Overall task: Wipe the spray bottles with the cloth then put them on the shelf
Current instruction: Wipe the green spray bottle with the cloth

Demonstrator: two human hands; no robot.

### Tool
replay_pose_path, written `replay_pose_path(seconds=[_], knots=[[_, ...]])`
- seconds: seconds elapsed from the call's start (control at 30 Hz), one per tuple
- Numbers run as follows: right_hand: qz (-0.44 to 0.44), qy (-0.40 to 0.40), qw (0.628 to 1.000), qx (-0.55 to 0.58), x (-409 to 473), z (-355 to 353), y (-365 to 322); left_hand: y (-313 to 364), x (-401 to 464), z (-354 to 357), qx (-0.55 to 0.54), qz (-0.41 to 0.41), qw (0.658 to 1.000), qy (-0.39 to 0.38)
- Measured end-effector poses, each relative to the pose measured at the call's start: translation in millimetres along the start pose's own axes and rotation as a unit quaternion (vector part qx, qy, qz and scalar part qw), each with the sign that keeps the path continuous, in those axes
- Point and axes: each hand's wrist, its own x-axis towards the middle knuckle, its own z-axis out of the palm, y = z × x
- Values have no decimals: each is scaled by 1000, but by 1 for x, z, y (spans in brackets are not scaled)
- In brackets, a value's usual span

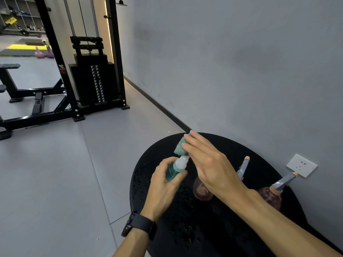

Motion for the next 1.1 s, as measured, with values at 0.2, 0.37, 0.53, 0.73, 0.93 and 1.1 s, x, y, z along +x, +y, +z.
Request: replay_pose_path(seconds=[0.2,0.37,0.53,0.73,0.93,1.1], knots=[[120,38,991,53,1,-6,6,0,-2,2,0,2,1000,-22],[66,7,997,42,-8,0,-16,-1,0,7,4,9,1000,-9],[-11,-14,1000,16,-13,6,-38,1,-2,6,-2,-10,1000,11],[9,-13,1000,25,-4,4,-24,5,-3,4,-5,10,1000,6],[100,12,993,53,6,3,0,5,-5,0,-38,10,999,1],[160,8,980,118,7,-2,1,9,0,0,-78,-36,996,38]])
